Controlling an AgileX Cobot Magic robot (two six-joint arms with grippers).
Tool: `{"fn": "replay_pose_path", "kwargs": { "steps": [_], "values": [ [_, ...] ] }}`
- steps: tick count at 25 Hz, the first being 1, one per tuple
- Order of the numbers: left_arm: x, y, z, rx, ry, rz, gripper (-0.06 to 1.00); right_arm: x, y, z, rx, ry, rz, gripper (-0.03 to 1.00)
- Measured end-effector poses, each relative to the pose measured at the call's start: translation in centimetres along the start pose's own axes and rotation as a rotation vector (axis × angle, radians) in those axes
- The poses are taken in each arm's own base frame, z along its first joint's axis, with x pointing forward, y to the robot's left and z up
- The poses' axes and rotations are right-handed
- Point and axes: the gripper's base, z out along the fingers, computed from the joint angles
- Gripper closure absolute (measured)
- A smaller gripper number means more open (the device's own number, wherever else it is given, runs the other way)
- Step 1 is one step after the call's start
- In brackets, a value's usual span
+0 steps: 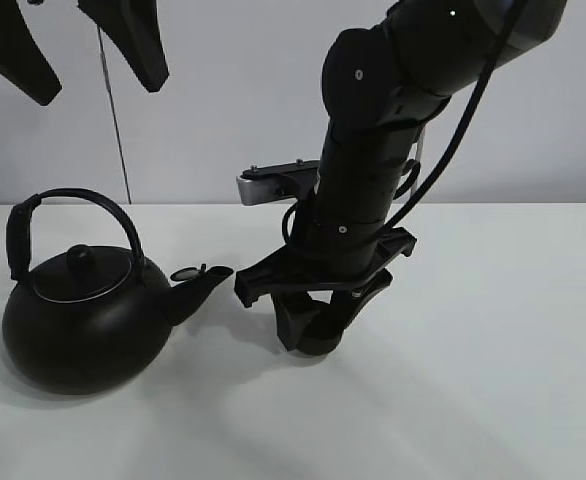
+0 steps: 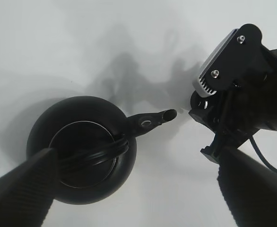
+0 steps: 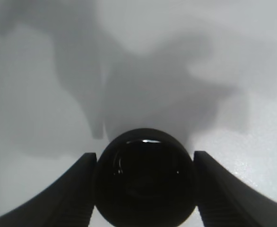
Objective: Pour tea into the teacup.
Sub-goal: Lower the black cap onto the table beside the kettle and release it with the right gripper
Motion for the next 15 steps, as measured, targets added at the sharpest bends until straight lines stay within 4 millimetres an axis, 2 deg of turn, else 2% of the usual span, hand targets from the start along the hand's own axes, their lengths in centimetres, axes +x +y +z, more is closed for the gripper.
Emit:
{"fn": "replay_pose_path", "kwargs": {
  "steps": [11, 15],
  "values": [
    [0.00, 0.00, 0.00, 0.000, 0.000, 0.000, 0.29, 0.00, -0.12, 0.00, 0.014, 0.000, -0.004, 0.57],
    [0.00, 0.00, 0.00, 0.000, 0.000, 0.000, 0.29, 0.00, -0.13, 0.00, 0.014, 0.000, 0.003, 0.50]
  ]
}}
